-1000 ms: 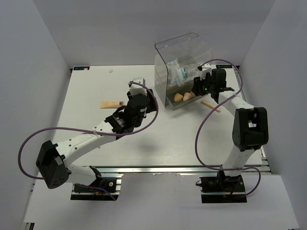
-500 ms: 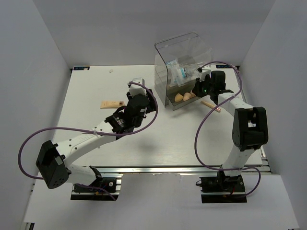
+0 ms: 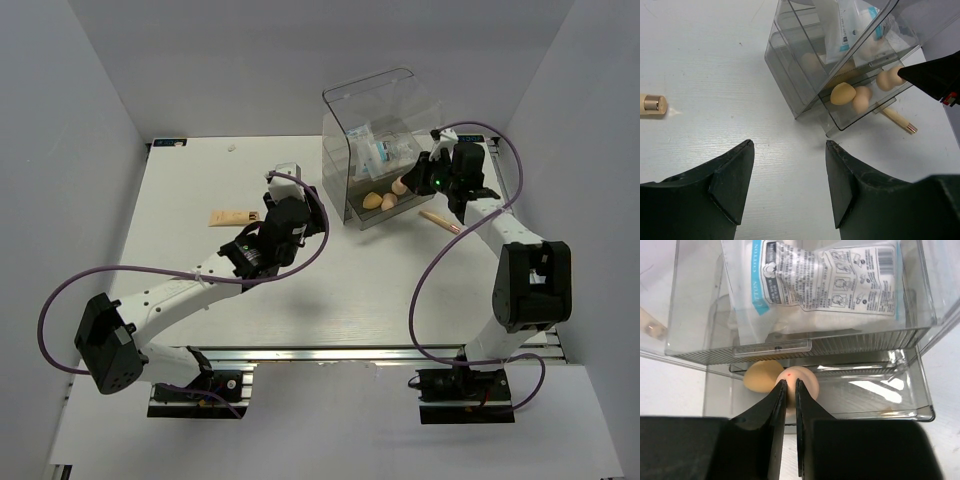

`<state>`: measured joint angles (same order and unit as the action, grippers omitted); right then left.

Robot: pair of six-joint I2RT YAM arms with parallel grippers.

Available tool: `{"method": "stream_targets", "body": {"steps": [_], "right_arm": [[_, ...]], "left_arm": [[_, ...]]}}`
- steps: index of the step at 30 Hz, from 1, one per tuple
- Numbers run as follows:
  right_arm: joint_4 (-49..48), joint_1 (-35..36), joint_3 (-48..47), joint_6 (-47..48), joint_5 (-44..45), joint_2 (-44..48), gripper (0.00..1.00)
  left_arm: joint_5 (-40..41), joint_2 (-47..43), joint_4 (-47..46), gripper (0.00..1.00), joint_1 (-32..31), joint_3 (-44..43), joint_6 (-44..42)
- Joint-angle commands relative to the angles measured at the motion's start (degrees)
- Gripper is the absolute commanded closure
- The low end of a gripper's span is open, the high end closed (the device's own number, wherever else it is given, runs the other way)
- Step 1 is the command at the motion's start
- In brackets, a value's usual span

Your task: Organize the makeup

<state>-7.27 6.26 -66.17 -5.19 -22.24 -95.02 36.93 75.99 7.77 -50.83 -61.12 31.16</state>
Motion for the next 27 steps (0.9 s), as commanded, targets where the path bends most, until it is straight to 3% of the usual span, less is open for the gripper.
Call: {"method": "stream_targets", "body": {"steps": [1, 11, 18, 20, 21, 22, 23, 25, 27], "right_arm": [[-1.96, -1.25, -0.54, -7.72, -3.41, 1.24, 0.85], [-3.80, -4.67, 1.92, -22.04, -10.28, -0.69, 0.78], [-4.25, -7.40, 1.05, -23.81, -10.10, -1.92, 0.78], [-4.25, -7.58, 0.70, -23.81, -10.28, -2.71, 0.71], [-3.81, -7.58, -0.18, -23.38, -10.45, -3.67, 0.61], [-3.11, -7.58, -0.71, -22.50, -10.37, -3.94, 0.42], [-2.32, -7.58, -0.97, -21.54, -10.19, -4.03, 0.36], [-2.05, -7.58, -1.41, -19.78, -9.49, -3.42, 0.30], [-1.35, -7.84, -1.68, -18.28, -8.35, -2.63, 0.30]], "left_arm": [[0.69, -2.77, 0.49, 0.32, -0.24, 0.83, 0.66], [0.87, -3.30, 0.58, 0.31, -0.24, 1.36, 1.19], [0.51, -2.86, 0.58, 0.31, -0.24, 1.09, 1.19], [0.34, -2.68, 0.49, 0.31, -0.24, 1.01, 1.10], [0.25, -2.34, 0.49, 0.32, -0.24, 0.92, 1.01], [0.16, -2.16, 0.58, 0.32, -0.24, 0.57, 0.84], [0.16, -2.07, 0.75, 0.32, -0.24, 0.39, 0.84], [0.25, -1.81, 1.02, 0.31, -0.24, 0.13, 0.66], [0.25, -1.81, 0.76, 0.32, -0.24, 0.21, 0.75]]}}
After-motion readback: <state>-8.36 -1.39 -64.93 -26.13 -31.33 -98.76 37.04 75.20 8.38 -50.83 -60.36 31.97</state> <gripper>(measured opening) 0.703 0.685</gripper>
